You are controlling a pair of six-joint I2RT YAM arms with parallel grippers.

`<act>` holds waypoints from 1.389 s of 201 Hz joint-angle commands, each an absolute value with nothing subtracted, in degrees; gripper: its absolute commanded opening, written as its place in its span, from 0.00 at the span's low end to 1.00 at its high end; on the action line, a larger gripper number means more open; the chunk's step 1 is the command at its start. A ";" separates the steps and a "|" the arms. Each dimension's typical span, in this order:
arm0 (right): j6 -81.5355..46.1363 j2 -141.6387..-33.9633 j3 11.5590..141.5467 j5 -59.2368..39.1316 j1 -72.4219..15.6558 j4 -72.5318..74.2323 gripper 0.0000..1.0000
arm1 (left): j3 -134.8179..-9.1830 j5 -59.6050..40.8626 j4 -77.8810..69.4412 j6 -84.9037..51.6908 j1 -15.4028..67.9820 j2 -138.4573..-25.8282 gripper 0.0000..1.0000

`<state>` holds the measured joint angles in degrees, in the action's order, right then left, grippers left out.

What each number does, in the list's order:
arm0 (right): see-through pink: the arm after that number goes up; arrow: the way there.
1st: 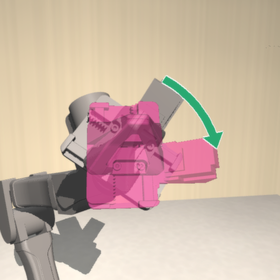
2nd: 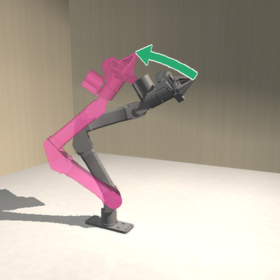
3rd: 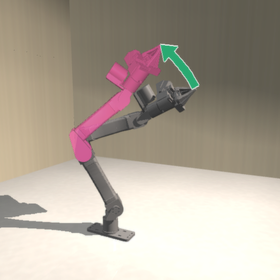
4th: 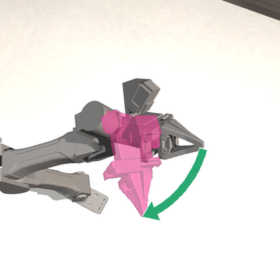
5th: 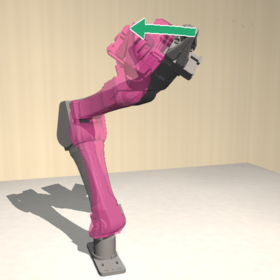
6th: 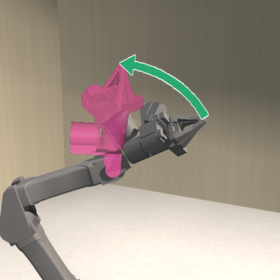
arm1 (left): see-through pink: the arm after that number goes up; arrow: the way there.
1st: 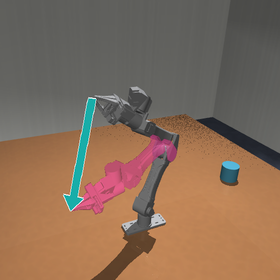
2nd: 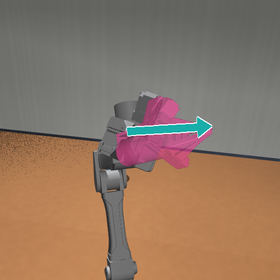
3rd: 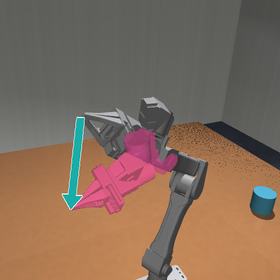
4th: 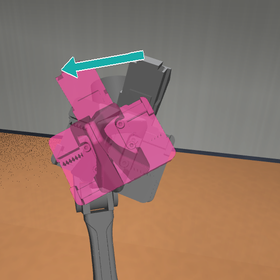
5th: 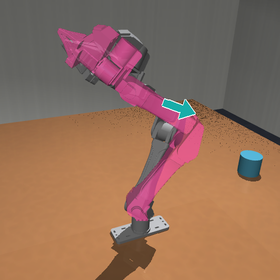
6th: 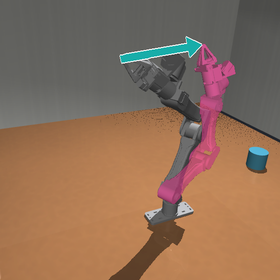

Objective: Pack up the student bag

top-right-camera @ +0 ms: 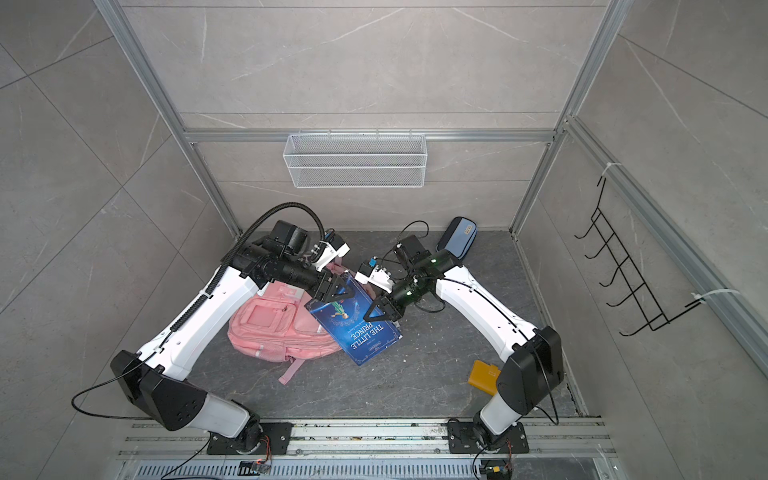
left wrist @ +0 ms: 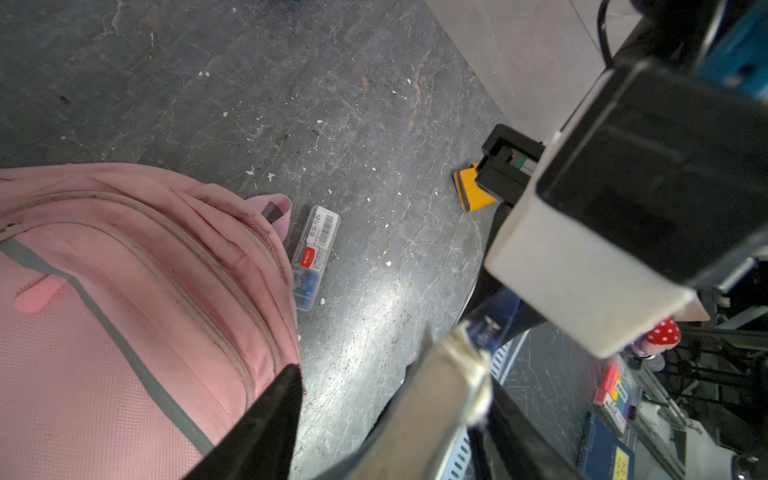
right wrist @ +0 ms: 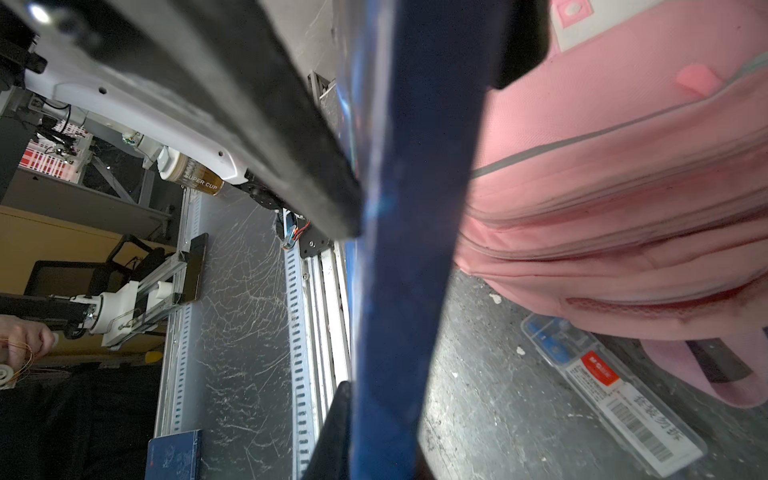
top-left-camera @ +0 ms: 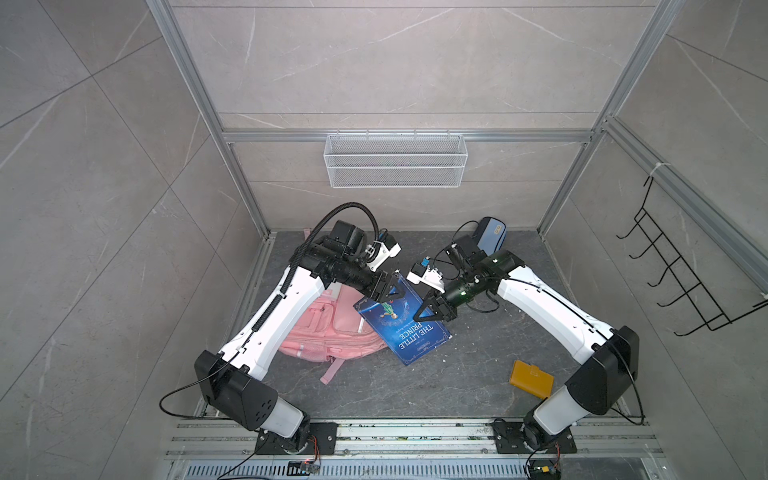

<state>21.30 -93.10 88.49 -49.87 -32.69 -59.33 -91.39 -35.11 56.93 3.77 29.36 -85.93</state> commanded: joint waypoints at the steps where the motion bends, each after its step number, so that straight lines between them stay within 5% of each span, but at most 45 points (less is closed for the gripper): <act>1: 23.75 -93.63 92.70 -52.79 -32.00 -57.11 0.00 | -89.51 -38.85 55.75 1.16 29.99 -83.14 0.48; 48: 23.65 -95.17 95.18 -51.57 -31.03 -57.35 0.00 | -88.57 -39.22 55.38 0.11 29.89 -81.53 0.00; 75: 18.39 -95.82 96.07 -51.03 -29.50 -52.96 0.10 | -85.88 -40.02 51.45 -2.44 27.50 -79.40 0.00; 83: 15.24 -95.49 95.62 -50.98 -29.10 -49.96 0.17 | -85.07 -39.99 49.74 -3.69 26.57 -78.60 0.00; 112: 1.07 -89.43 86.71 -50.10 -25.62 -32.06 0.76 | -84.31 -40.80 44.00 -9.91 21.91 -76.45 0.00; 130: -8.52 -85.06 78.88 -51.54 -21.69 -20.68 0.99 | -81.69 -47.29 36.46 -16.05 18.57 -74.77 0.00; 239: -38.00 -78.25 57.12 -62.29 -16.90 16.80 1.00 | -72.79 -57.44 1.16 -44.59 13.16 -72.99 0.00; 279: -47.07 -81.04 56.52 -64.21 -18.10 30.10 0.90 | -71.74 -57.48 -2.92 -47.75 13.16 -73.27 0.00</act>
<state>-39.55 -78.94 56.97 -61.45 -16.95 17.96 -71.20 -53.91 7.01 -42.46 13.28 -75.13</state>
